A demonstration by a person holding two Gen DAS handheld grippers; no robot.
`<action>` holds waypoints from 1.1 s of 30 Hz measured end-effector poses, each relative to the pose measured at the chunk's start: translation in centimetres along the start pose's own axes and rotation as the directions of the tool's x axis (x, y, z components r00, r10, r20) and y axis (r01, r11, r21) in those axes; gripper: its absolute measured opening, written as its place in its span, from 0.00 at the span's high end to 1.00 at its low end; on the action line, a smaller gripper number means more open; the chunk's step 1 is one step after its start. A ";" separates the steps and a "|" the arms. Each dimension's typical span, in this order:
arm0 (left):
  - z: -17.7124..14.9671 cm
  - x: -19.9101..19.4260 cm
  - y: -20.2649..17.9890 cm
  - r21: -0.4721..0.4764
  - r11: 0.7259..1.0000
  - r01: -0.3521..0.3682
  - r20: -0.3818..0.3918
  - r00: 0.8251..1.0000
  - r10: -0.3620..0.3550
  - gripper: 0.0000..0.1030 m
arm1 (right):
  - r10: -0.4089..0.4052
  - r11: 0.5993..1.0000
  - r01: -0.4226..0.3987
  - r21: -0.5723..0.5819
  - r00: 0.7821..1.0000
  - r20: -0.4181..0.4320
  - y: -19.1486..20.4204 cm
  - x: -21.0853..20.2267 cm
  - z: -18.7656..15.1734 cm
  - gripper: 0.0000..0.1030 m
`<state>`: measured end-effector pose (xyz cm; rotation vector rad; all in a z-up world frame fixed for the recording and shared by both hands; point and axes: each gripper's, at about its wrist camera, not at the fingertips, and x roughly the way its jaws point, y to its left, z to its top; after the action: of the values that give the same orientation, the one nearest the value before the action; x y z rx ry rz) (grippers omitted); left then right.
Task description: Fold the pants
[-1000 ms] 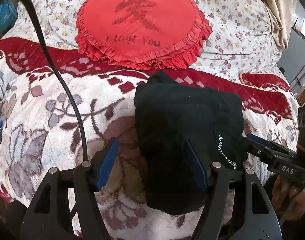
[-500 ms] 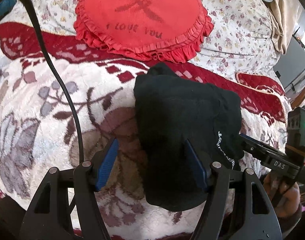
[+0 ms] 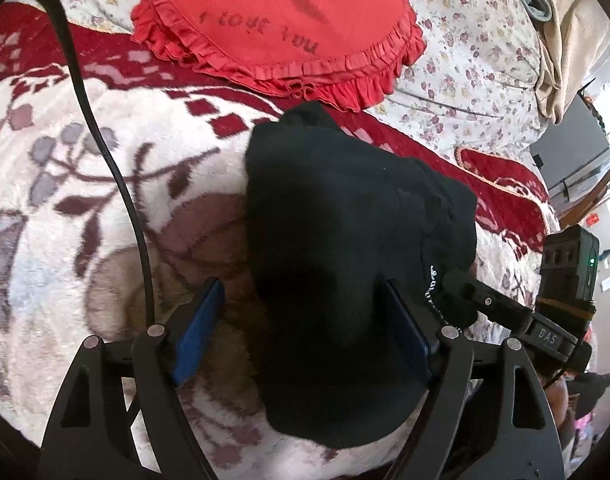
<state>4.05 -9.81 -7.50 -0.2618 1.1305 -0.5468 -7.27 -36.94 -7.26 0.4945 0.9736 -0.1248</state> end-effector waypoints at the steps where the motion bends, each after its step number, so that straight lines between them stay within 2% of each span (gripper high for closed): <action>1: 0.0 0.2 -0.1 -0.001 1.000 0.005 -0.001 1.000 -0.005 0.21 | 0.011 1.000 -0.011 0.004 1.000 0.012 0.0 0.0 0.0 0.20; 2: 0.1 0.5 -0.3 -0.001 1.000 0.013 -0.006 1.000 -0.013 0.20 | 0.013 1.000 -0.013 0.001 1.000 0.016 0.0 0.0 0.0 0.20; 4: 0.0 0.9 -0.5 -0.002 1.000 0.011 -0.004 1.000 -0.011 0.16 | -0.001 1.000 0.001 -0.022 1.000 0.025 0.5 0.1 -0.2 0.31; 6: -0.3 1.0 -1.0 0.019 1.000 0.001 0.013 1.000 -0.001 0.16 | -0.045 0.996 0.046 -0.071 0.999 0.027 1.0 -0.1 -0.4 0.43; 7: -0.4 1.0 -1.4 0.040 0.999 0.012 0.017 1.000 -0.013 0.29 | -0.041 0.996 0.043 -0.077 0.999 0.030 1.2 -0.2 -0.4 0.46; 8: -0.5 0.9 -1.7 0.056 0.998 0.018 0.015 1.000 -0.019 0.36 | -0.027 0.997 0.029 -0.074 0.999 0.032 1.3 -0.4 -0.4 0.54; 10: -0.6 0.3 -2.2 0.088 0.996 0.003 0.035 0.999 -0.006 0.47 | 0.015 0.996 -0.012 -0.087 0.999 0.031 2.3 -0.9 -0.2 0.54; 11: -0.5 -0.2 -2.4 0.107 0.994 0.000 0.042 0.999 -0.005 0.54 | 0.011 0.993 -0.007 -0.116 0.999 0.037 3.2 -1.1 0.0 0.55; 13: 0.0 -1.5 -2.5 0.127 0.992 0.017 0.052 0.998 -0.024 0.59 | 0.027 0.989 -0.019 -0.147 0.998 0.049 4.6 -1.4 0.4 0.55; 17: 1.7 -5.0 -2.1 0.171 0.985 -0.018 0.144 0.990 -0.007 0.62 | 0.086 0.979 -0.070 -0.190 0.993 0.078 7.3 -1.9 2.2 0.56; 19: 2.8 -6.3 -1.2 0.162 0.987 -0.016 0.161 0.987 -0.011 0.62 | 0.116 0.972 -0.094 -0.215 0.989 0.092 9.0 -1.8 3.4 0.57; 21: 3.9 -6.9 0.1 0.149 0.986 -0.075 0.200 0.979 0.044 0.62 | 0.121 0.967 -0.092 -0.238 0.986 0.110 10.3 -1.3 4.6 0.72; 22: 4.3 -6.8 0.9 0.141 0.984 -0.111 0.213 0.974 0.079 0.62 | 0.126 0.966 -0.096 -0.242 0.986 0.112 10.6 -1.0 4.9 0.73; 23: 4.4 -6.6 1.7 0.129 0.984 -0.120 0.209 0.974 0.092 0.62 | 0.140 0.964 -0.112 -0.242 0.985 0.102 10.9 -0.4 5.2 0.74; 25: 4.3 -5.6 3.4 0.087 0.989 -0.122 0.165 0.981 0.106 0.62 | 0.115 0.965 -0.101 -0.241 0.992 0.049 11.4 1.6 5.2 0.76; 29: 3.1 -4.9 4.9 0.074 0.989 -0.126 0.143 0.983 0.114 0.62 | 0.102 0.970 -0.102 -0.222 0.995 -0.009 10.8 2.6 3.4 0.76; 31: 3.1 -5.3 5.2 0.077 0.990 -0.115 0.143 0.984 0.103 0.62 | 0.089 0.977 -0.088 -0.193 0.996 -0.002 9.8 2.0 2.7 0.69; 33: 3.2 -5.7 5.1 0.082 0.990 -0.111 0.148 0.984 0.098 0.53 | 0.078 0.984 -0.076 -0.159 0.997 0.004 8.6 1.2 1.9 0.37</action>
<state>6.63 -2.70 -4.09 -0.1598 0.9720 -0.4762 -2.40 -30.11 -4.33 0.3843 0.9449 0.0197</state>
